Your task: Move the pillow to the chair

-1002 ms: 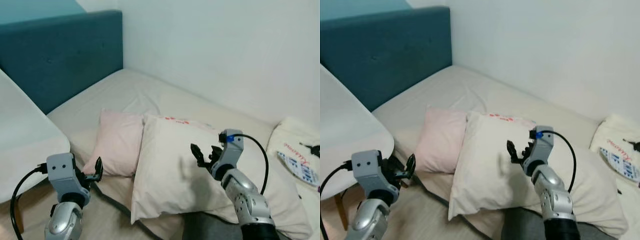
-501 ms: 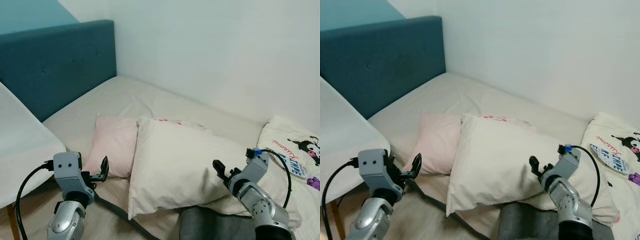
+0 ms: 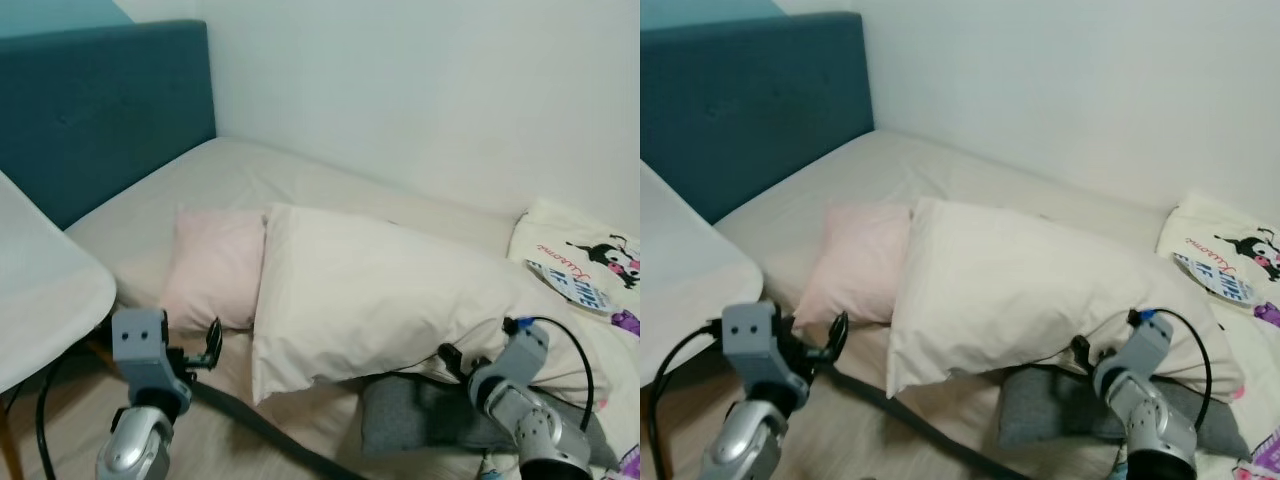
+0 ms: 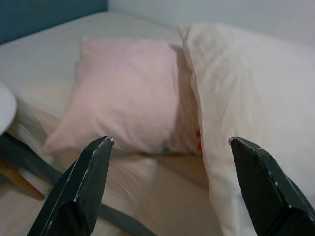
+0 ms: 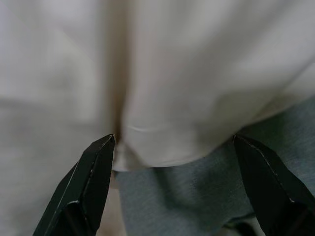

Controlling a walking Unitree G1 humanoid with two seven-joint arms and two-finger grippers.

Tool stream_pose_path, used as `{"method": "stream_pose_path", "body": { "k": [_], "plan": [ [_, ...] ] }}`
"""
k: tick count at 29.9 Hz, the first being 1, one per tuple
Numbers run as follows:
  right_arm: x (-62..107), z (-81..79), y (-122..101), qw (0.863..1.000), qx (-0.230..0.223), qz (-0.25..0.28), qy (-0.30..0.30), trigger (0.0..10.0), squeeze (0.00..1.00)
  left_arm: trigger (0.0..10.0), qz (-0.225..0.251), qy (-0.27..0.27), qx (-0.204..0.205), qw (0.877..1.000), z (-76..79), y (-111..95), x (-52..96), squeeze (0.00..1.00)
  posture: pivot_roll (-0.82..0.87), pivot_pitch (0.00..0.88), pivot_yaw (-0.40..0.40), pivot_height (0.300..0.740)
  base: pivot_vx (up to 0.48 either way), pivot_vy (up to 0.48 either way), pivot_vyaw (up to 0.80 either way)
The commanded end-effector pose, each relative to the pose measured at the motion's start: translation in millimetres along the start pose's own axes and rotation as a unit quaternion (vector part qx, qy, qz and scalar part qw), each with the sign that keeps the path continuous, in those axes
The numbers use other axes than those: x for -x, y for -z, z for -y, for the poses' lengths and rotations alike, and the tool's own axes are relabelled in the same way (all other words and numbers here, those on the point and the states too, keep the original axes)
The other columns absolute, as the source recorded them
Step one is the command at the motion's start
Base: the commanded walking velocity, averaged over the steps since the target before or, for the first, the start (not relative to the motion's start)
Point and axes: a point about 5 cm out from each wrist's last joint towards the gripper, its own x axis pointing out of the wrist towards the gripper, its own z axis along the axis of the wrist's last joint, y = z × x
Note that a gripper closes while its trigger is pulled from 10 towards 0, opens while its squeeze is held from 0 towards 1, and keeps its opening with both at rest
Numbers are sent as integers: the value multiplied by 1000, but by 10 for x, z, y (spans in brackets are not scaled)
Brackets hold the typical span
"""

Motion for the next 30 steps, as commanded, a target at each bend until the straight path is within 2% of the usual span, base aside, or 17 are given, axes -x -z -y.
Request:
{"method": "stream_pose_path", "body": {
  "k": [1,4,6,7,9,10,11,14,18,19,20,21,22,26,28,29,30],
  "plan": [
    [-10,-8,-59,1000,-21,17,-16,10000,0,10000,-2,8,-3,1000,23,7,4,0,-63,0,-110,590,0,0,0],
    [-28,-25,-59,999,-37,21,-33,10000,0,10000,-1,9,-3,1000,26,6,5,0,-62,0,-106,580,0,0,0],
    [-60,-108,-58,993,-70,25,-87,10000,0,10000,-1,11,-4,1000,28,2,8,0,-62,0,-104,570,0,0,0],
    [-60,-108,-58,993,-70,25,-87,10000,0,10000,-1,11,-4,1000,28,2,8,0,-62,0,-104,570,0,0,0],
    [-84,-195,-73,984,-102,27,-143,10000,0,10000,-1,12,-4,1000,30,-1,10,0,-62,0,-104,560,0,0,0],
    [-84,-195,-73,984,-102,27,-143,10000,0,10000,-1,12,-4,1000,30,-1,10,0,-62,0,-104,560,0,0,0],
    [-92,-239,-84,978,-102,26,-178,10000,0,10000,-1,13,-4,1000,31,-2,11,0,-61,0,-102,551,0,0,0],
    [-118,-255,-103,974,-111,25,-195,10000,0,10000,-1,13,-5,1000,25,-8,13,0,-54,0,-93,542,0,0,0],
    [-128,-363,-152,960,-117,23,-255,10000,0,10000,-1,14,-7,1000,16,-18,15,0,-54,0,-87,529,0,0,-100],
    [-128,-363,-152,960,-117,23,-255,10000,0,10000,-1,14,-7,1000,16,-18,15,0,-54,0,-87,529,0,0,-400],
    [-125,-413,-167,952,-117,20,-281,10000,0,10000,-1,14,-7,1000,12,-21,15,0,-53,0,-84,524,0,0,-431],
    [-125,-413,-167,952,-117,20,-281,10000,0,10000,-1,14,-7,1000,12,-21,15,0,-53,0,-84,524,0,0,-431],
    [-121,-458,-192,942,-124,19,-311,10000,0,10000,-1,15,-8,1000,7,-24,15,0,-47,0,-81,524,0,0,-481],
    [-116,-497,-218,931,-132,20,-340,10000,0,10000,-2,15,-9,1000,2,-27,15,0,-47,0,-81,524,0,0,-481],
    [-64,-590,-278,903,-147,22,-403,10000,0,10000,-2,15,-11,1000,-13,-35,20,0,-37,0,-73,524,0,0,-538],
    [-64,-590,-278,903,-147,22,-403,10000,0,10000,-2,15,-11,1000,-13,-35,20,0,-37,0,-73,524,0,0,-538],
    [-43,-620,-306,891,-154,25,-426,10000,0,10000,-2,14,-12,1000,-19,-39,22,0,-37,0,-71,524,0,0,-469]
  ]
}}
